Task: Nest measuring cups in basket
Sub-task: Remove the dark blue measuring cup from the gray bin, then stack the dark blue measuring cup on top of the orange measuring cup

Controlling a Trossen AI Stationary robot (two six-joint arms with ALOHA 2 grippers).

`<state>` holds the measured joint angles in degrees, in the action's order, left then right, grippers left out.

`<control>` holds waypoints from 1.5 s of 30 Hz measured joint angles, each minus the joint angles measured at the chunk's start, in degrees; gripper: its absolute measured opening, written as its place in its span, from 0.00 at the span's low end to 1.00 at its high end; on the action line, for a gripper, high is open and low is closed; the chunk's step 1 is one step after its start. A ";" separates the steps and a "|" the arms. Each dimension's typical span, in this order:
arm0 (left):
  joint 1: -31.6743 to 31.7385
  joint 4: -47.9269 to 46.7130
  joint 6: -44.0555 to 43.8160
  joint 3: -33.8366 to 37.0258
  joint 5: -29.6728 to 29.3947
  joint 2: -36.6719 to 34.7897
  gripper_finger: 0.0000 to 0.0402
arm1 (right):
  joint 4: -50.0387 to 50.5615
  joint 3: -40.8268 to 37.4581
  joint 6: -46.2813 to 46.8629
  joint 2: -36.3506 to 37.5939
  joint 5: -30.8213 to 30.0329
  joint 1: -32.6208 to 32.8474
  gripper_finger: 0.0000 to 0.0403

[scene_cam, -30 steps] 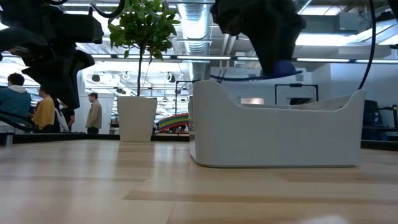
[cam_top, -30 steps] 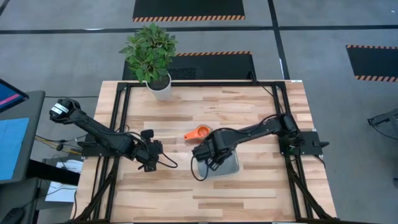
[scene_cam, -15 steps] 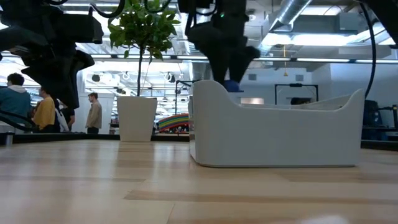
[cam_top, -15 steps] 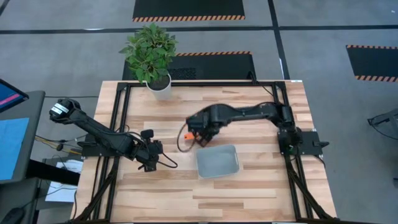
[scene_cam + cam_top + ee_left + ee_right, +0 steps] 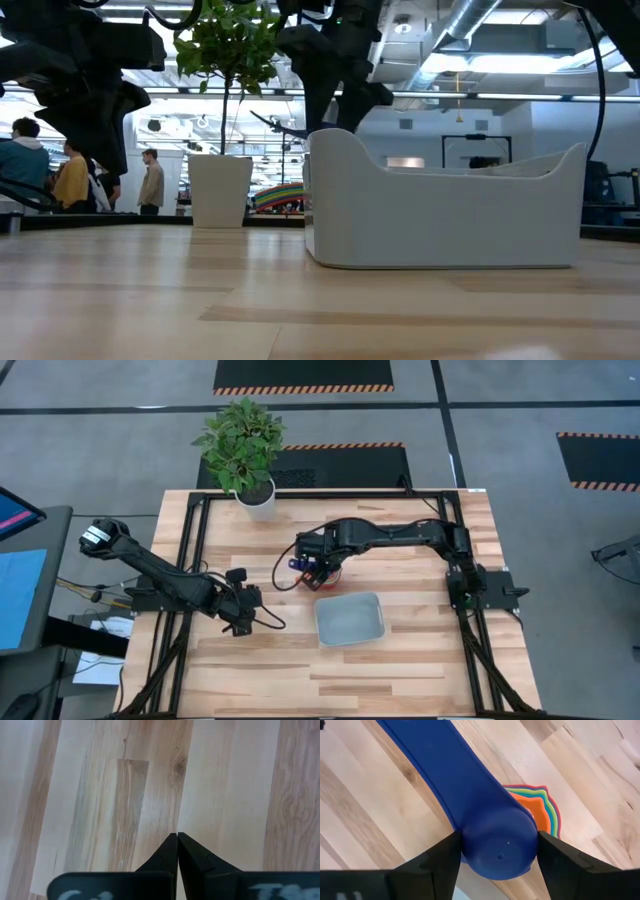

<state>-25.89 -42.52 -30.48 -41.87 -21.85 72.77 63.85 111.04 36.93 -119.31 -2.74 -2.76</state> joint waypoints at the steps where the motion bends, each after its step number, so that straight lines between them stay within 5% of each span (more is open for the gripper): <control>1: 0.00 0.00 -0.01 0.00 0.00 0.00 0.00 | -0.16 0.00 0.00 0.00 -0.02 0.09 0.63; 21: 0.00 0.00 -0.19 0.00 0.04 0.00 0.00 | -3.56 -5.46 1.34 -0.11 -1.57 -0.74 0.64; 34: 0.00 0.00 0.07 0.00 0.02 0.00 0.00 | -2.70 -5.46 1.13 -0.11 0.10 -0.94 0.83; 45: 0.00 -0.02 -0.23 0.00 0.00 0.00 0.00 | -2.74 -5.46 1.17 -0.11 0.96 -1.62 0.82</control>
<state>-25.89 -42.54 -30.70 -41.87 -21.85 72.77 61.10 105.58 38.10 -119.42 -1.78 -4.38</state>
